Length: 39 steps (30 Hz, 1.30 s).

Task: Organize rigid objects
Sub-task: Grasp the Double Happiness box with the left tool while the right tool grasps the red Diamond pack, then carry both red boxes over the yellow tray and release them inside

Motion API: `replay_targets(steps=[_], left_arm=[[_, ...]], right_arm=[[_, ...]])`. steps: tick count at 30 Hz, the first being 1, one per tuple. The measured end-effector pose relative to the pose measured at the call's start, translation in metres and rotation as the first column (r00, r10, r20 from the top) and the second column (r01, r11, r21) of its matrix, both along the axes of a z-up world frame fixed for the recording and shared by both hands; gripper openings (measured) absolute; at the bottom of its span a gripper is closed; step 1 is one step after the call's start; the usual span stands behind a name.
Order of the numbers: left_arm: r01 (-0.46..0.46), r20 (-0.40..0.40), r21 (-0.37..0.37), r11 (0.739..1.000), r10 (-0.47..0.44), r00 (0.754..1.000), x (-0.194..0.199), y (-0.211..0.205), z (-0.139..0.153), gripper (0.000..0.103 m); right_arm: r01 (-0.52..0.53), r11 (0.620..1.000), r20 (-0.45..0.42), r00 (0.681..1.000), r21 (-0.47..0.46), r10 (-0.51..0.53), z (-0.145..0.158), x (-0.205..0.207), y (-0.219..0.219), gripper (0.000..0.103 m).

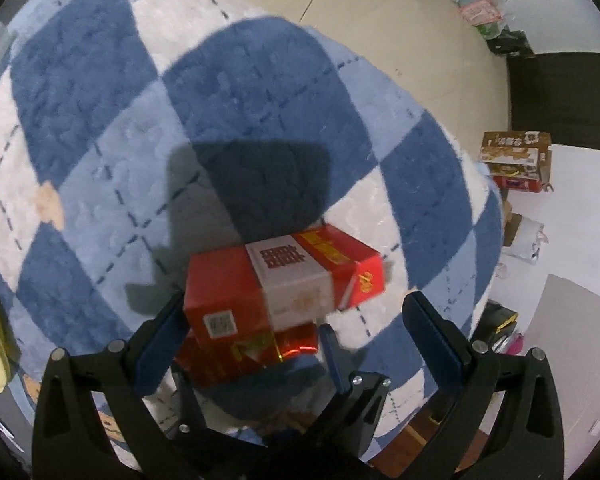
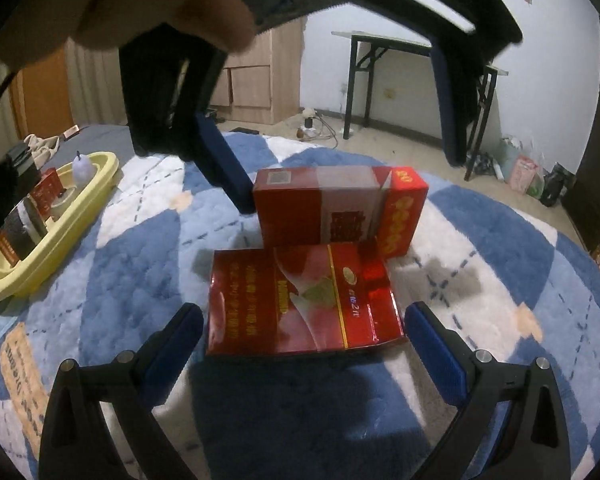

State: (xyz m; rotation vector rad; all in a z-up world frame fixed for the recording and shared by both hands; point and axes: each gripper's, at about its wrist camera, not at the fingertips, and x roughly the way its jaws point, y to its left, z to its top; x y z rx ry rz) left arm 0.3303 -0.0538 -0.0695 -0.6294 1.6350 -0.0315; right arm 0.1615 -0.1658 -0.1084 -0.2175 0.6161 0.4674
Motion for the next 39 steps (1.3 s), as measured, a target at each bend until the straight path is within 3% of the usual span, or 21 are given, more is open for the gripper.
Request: replay_targets(steps=[8, 14, 21, 25, 27, 30, 32, 33, 34, 36, 39], left_arm=[[-0.043, -0.036, -0.022, 0.999, 0.042, 0.998, 0.011, 0.013, -0.018, 0.103], [-0.043, -0.013, -0.033, 0.999, 0.043, 0.999, 0.005, 0.023, -0.020, 0.099], [-0.032, 0.089, -0.083, 0.996, 0.039, 0.995, -0.006, 0.034, -0.001, 0.097], [-0.025, 0.233, -0.066, 0.997, 0.040, 0.972, -0.028, 0.063, 0.045, 0.095], [-0.027, 0.363, -0.038, 0.999, 0.039, 0.931, -0.051, 0.091, 0.085, 0.094], [-0.054, 0.471, 0.033, 0.998, 0.032, 0.882, -0.089, 0.135, 0.128, 0.094], [-0.117, 0.554, 0.085, 0.989, 0.050, 0.831, -0.126, 0.176, 0.157, 0.093], [-0.165, 0.604, 0.121, 0.979, 0.059, 0.795, -0.150, 0.200, 0.172, 0.093], [-0.194, 0.631, 0.147, 0.970, 0.059, 0.774, -0.164, 0.210, 0.180, 0.093], [-0.277, 0.697, 0.240, 0.930, 0.034, 0.717, -0.207, 0.252, 0.199, 0.093], [-0.345, 0.724, 0.319, 0.883, 0.008, 0.690, -0.248, 0.290, 0.199, 0.093]], right_arm=[[0.022, 1.000, -0.049, 0.999, -0.022, -0.023, -0.006, 0.014, 0.002, 0.102], [0.031, 0.999, -0.070, 0.997, -0.033, -0.033, -0.008, 0.022, 0.004, 0.091], [0.023, 0.999, -0.046, 0.999, -0.030, -0.024, -0.006, 0.017, 0.006, 0.088], [0.039, 0.999, -0.026, 0.999, 0.026, -0.038, 0.002, 0.010, -0.008, 0.088], [0.056, 0.998, -0.021, 0.998, 0.038, -0.056, 0.006, 0.008, -0.014, 0.087], [0.062, 0.997, 0.003, 0.998, 0.039, -0.063, 0.016, 0.002, -0.020, 0.087], [0.056, 0.997, 0.034, 0.998, 0.060, -0.058, 0.031, -0.004, -0.021, 0.087], [0.047, 0.996, 0.045, 0.998, 0.079, -0.050, 0.039, -0.011, -0.017, 0.087], [0.032, 0.994, 0.065, 0.997, 0.106, -0.039, 0.052, -0.018, -0.013, 0.087], [-0.019, 0.988, 0.097, 0.995, 0.156, 0.004, 0.074, -0.032, 0.000, 0.087], [-0.152, 0.978, 0.133, 0.982, 0.141, 0.134, 0.109, -0.062, 0.039, 0.087]])
